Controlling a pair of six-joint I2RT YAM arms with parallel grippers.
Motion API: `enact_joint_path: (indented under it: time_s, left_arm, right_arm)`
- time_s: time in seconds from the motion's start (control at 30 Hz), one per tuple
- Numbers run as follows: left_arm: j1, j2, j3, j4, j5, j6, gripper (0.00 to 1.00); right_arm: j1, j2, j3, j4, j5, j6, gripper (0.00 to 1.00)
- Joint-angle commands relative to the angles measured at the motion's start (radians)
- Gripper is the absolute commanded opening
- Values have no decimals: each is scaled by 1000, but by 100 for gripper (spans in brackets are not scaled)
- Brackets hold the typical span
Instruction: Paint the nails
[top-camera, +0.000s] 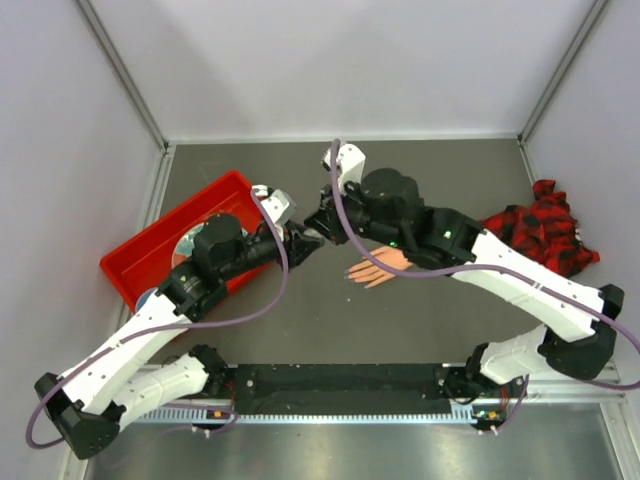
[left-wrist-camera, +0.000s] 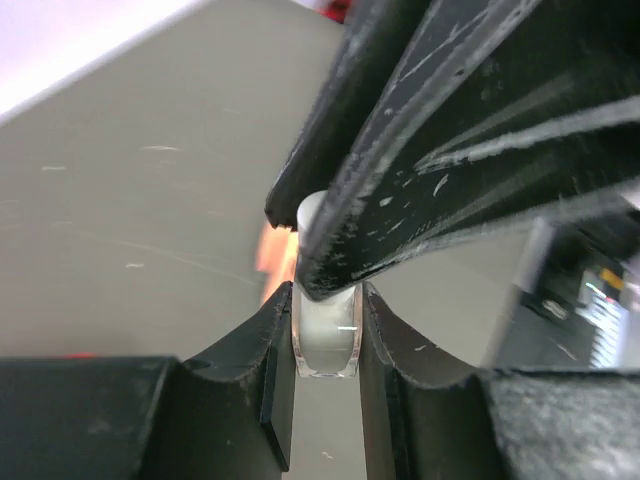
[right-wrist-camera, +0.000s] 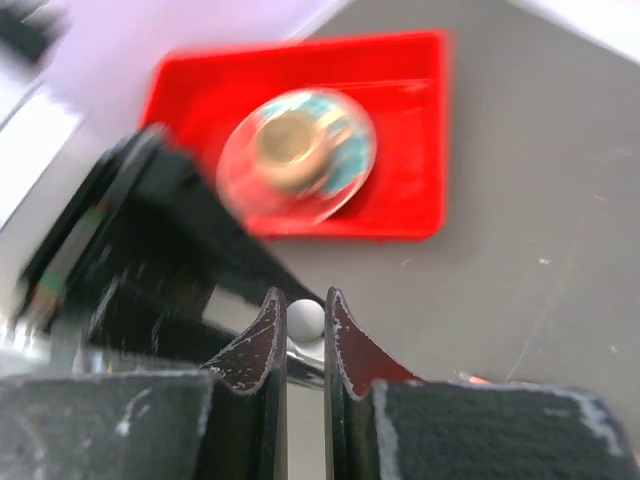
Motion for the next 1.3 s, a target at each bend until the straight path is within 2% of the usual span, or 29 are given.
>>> enact_joint_path:
  time_s: [0.0, 0.07, 0.1, 0.27, 0.3, 0.33, 0.37, 0.47, 0.5, 0.53, 0.6, 0.67, 0.73, 0.8, 0.83, 0.87, 0.9, 1.0, 1.27]
  left_arm:
    - [18, -4, -33, 431, -422, -7, 0]
    - [18, 19, -35, 503, -410, 0, 0]
    - [18, 43, -12, 497, -398, 10, 0]
    - [18, 44, -19, 454, -367, 43, 0]
    - [18, 24, -27, 438, -367, 43, 0]
    - [16, 15, -30, 419, -317, 42, 0]
    - [18, 2, -36, 399, -294, 40, 0]
    - [18, -41, -44, 297, -185, 49, 0]
    - [18, -59, -44, 260, -150, 57, 0]
    - [16, -67, -41, 196, -105, 75, 0]
    - [18, -84, -30, 111, 40, 86, 0]
    - [18, -90, -13, 16, 146, 112, 0]
    - [16, -94, -1, -32, 278, 103, 0]
    - [18, -98, 11, -26, 404, 64, 0]
    - [18, -96, 10, -3, 464, 41, 0]
    - [18, -87, 4, 61, 517, 16, 0]
    - [18, -79, -1, 109, 609, -56, 0]
    - [18, -50, -19, 261, 705, -179, 0]
    - [18, -13, -9, 263, 717, -177, 0]
  right_arm:
    - [142, 79, -21, -43, 424, 316, 0]
    - [177, 157, 21, -84, 439, 391, 0]
    - [188, 176, 82, -156, 509, 416, 0]
    - [206, 200, 175, -193, 552, 414, 0]
    - [205, 199, 183, -201, 551, 414, 4]
    - [203, 194, 188, -199, 537, 390, 13]
    - [191, 176, 189, -196, 499, 376, 30]
    - [145, 131, 170, -160, 370, 299, 47]
    - [95, 92, 157, -141, 239, 281, 59]
    - [58, 64, 136, -114, 150, 226, 67]
    - [-5, -23, 67, -40, -48, 186, 80]
    - [-91, -63, 12, 3, -174, 89, 88]
    - [-155, -84, 10, -21, -358, 1, 88]
    - [-165, -79, 25, -92, -553, -72, 84]
    - [-165, -74, 21, -109, -636, -140, 80]
    - [-165, -73, 22, -142, -782, -170, 69]
    - [-166, -73, 18, -137, -826, -181, 66]
    - [-165, -73, -10, -103, -915, -159, 63]
    - [-165, -79, -13, -94, -905, -153, 62]
